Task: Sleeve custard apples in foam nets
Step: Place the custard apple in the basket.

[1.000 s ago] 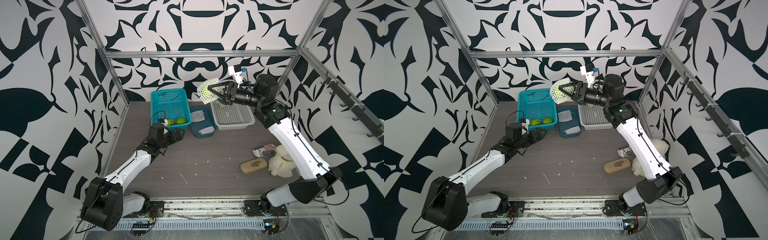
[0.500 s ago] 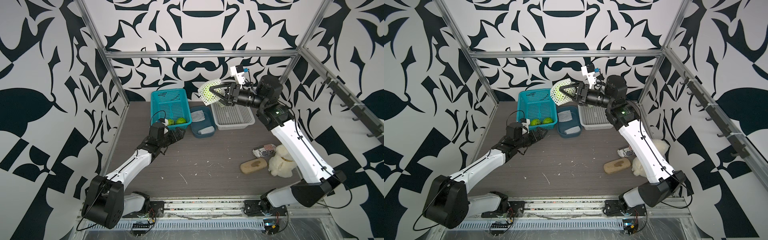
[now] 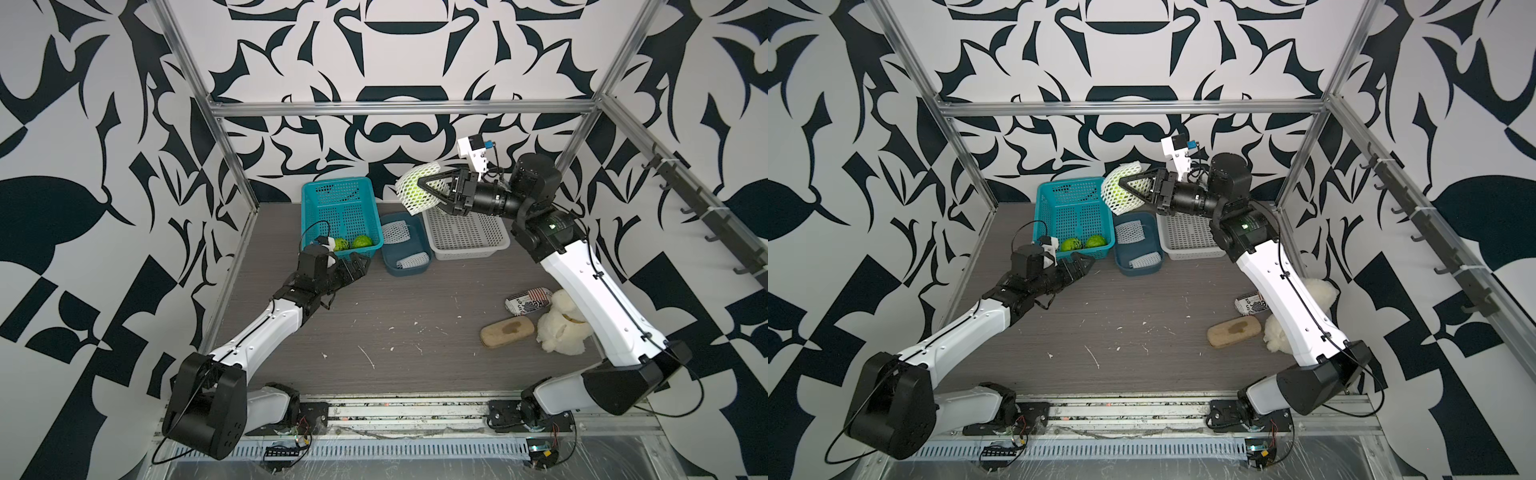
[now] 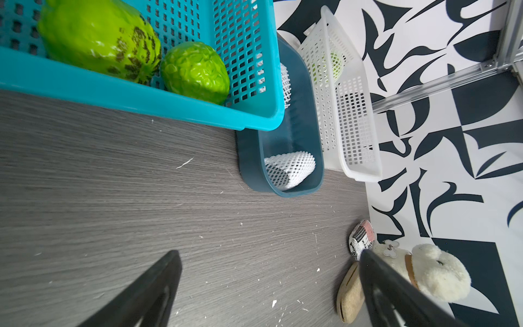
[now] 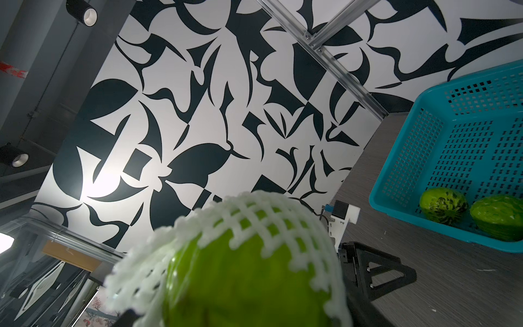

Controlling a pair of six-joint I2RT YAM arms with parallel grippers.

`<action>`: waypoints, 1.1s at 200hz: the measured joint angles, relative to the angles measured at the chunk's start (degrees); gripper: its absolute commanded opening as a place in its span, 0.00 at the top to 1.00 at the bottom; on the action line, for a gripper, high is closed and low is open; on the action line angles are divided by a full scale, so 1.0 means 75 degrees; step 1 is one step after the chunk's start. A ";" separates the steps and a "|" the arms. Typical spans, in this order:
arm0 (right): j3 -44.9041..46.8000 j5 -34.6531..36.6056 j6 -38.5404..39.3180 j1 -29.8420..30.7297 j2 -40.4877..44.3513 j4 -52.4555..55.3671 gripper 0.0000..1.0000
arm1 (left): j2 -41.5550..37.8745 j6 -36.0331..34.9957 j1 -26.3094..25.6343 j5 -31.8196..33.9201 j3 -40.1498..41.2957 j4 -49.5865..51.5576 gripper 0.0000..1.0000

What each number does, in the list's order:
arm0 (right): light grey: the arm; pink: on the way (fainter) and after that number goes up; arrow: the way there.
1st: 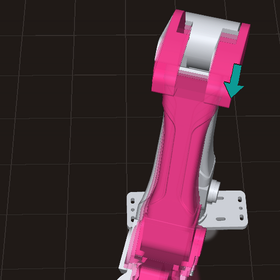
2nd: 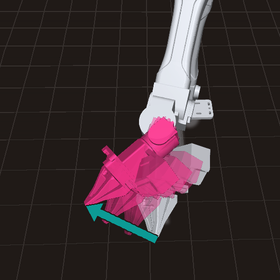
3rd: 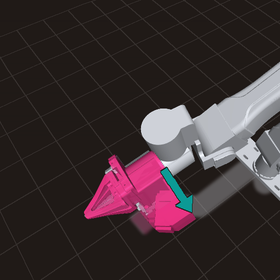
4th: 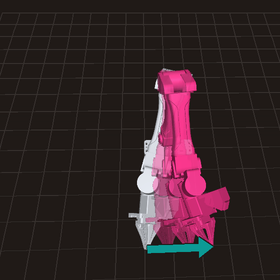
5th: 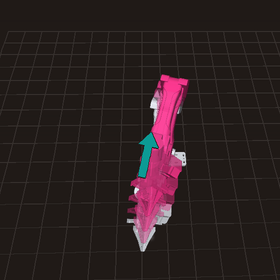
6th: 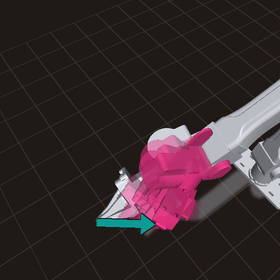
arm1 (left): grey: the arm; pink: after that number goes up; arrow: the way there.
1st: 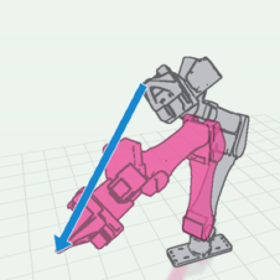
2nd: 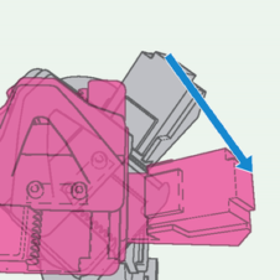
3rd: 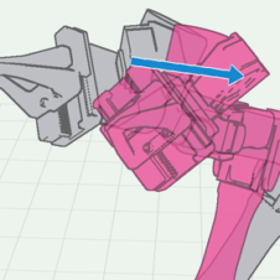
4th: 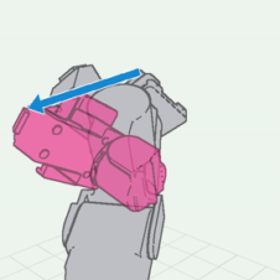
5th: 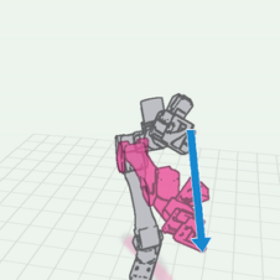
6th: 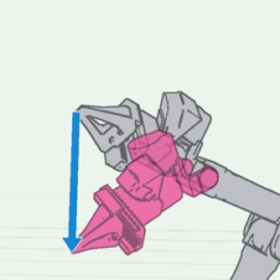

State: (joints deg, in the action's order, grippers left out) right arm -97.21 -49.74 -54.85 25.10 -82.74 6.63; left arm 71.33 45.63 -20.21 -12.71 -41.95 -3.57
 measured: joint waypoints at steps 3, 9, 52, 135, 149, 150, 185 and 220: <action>0.0000 0.0000 0.0009 0.0000 0.0003 0.0000 0.30 | -0.0009 0.0000 0.0000 0.0006 0.0000 0.0000 0.00; 0.0000 0.0000 0.0029 0.0000 0.0009 0.0009 0.30 | -0.0035 0.0000 0.0000 0.0012 0.0000 0.0000 0.00; -0.0143 0.0210 0.0618 -0.0047 -0.0047 0.0580 0.30 | -0.0131 -0.0076 0.0047 0.0195 -0.0020 0.0087 0.00; -0.0326 0.1125 0.1749 -0.1416 -0.1996 0.0985 0.31 | 0.0694 -0.0976 0.0597 0.0417 -0.0790 0.0000 0.00; -0.0329 0.1332 0.1891 -0.1772 -0.2527 0.0979 0.31 | 0.0877 -0.1070 0.0705 0.0440 -0.0790 -0.0125 0.00; -0.0329 0.1338 0.1897 -0.1792 -0.2550 0.0979 0.31 | 0.0895 -0.1075 0.0717 0.0440 -0.0790 -0.0140 0.00; -0.0673 0.1900 0.2331 -0.2559 -0.3917 0.1131 0.31 | 0.1329 -0.1212 0.0982 0.0411 -0.0790 -0.0533 0.00; -0.1635 0.2926 0.2818 -0.3048 -0.5429 0.1358 0.31 | 0.1638 -0.1358 0.1282 0.0361 -0.0848 -0.0819 0.00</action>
State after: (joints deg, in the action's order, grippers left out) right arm -109.47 -27.79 -33.71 2.24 -123.46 16.82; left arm 83.61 35.44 -10.59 -10.00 -48.31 -9.72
